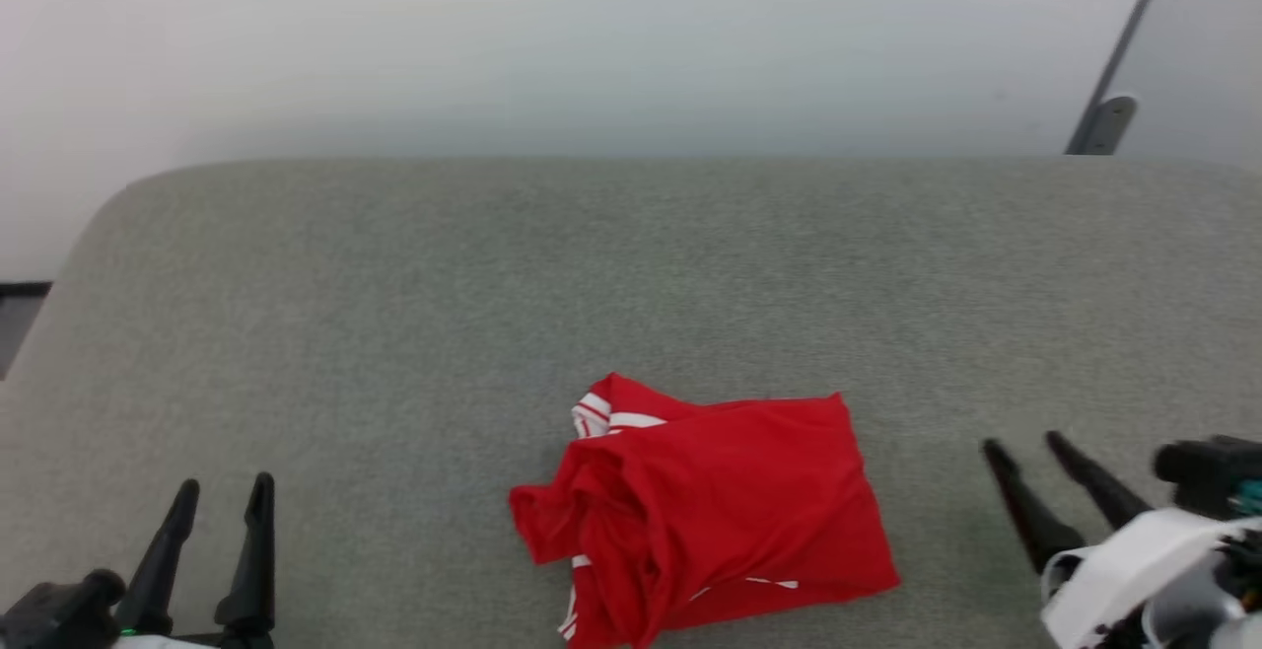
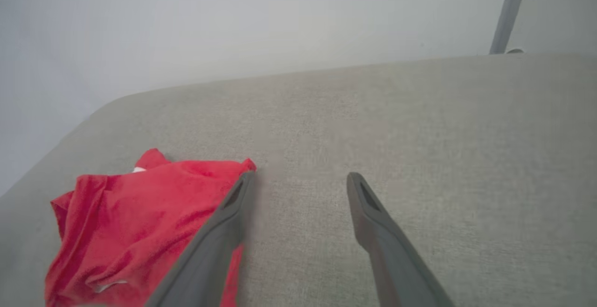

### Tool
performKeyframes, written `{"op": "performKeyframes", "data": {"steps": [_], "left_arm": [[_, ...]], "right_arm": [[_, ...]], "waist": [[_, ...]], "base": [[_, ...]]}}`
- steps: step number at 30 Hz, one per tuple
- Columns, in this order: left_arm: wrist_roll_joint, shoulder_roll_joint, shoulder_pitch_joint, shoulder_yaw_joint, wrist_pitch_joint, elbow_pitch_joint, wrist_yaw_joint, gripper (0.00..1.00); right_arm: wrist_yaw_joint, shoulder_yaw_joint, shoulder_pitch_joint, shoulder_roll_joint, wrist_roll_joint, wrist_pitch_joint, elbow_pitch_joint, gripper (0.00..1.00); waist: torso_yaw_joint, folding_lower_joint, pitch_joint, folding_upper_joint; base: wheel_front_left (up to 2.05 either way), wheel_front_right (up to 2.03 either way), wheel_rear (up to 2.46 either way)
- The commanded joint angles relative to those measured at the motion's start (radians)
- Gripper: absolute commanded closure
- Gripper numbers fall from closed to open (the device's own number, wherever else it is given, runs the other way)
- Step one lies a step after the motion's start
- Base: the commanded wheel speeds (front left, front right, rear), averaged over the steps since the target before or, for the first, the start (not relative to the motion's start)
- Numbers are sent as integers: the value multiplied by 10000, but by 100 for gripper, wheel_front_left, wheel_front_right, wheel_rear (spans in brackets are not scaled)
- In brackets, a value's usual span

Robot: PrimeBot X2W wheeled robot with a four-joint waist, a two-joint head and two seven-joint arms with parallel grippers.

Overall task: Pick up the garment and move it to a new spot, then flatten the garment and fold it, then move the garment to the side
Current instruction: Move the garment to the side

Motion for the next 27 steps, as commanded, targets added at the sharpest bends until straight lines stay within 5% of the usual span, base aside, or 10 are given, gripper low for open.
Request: {"op": "performKeyframes", "data": {"steps": [1,16,25,26,27], "left_arm": [[-20,-33,-121,-34,-9,-11,-44,0],[-188,-220,-613,-611,-9,216,-45,0],[-311,-311,-991,-953,-9,350,-43,0],[-307,-318,-1027,-975,-9,369,-43,0],[-301,-330,-1070,-1014,-9,386,-43,0]], "right_arm": [[-15,209,-147,-10,139,195,33,0],[-15,1228,-1334,-479,1023,3240,932,0],[-15,1379,-1942,-136,1246,4664,2206,0],[-15,1447,-1975,-88,1274,4840,2374,24],[-15,1522,-2010,-39,1323,4963,2470,61]], "waist": [[332,0,199,-1],[1932,0,993,-1],[2469,0,1445,-1],[2500,0,1466,-1],[2539,0,1502,-1]], "base": [[0,0,0],[0,0,0],[0,0,0],[0,0,0],[0,0,0]]}}
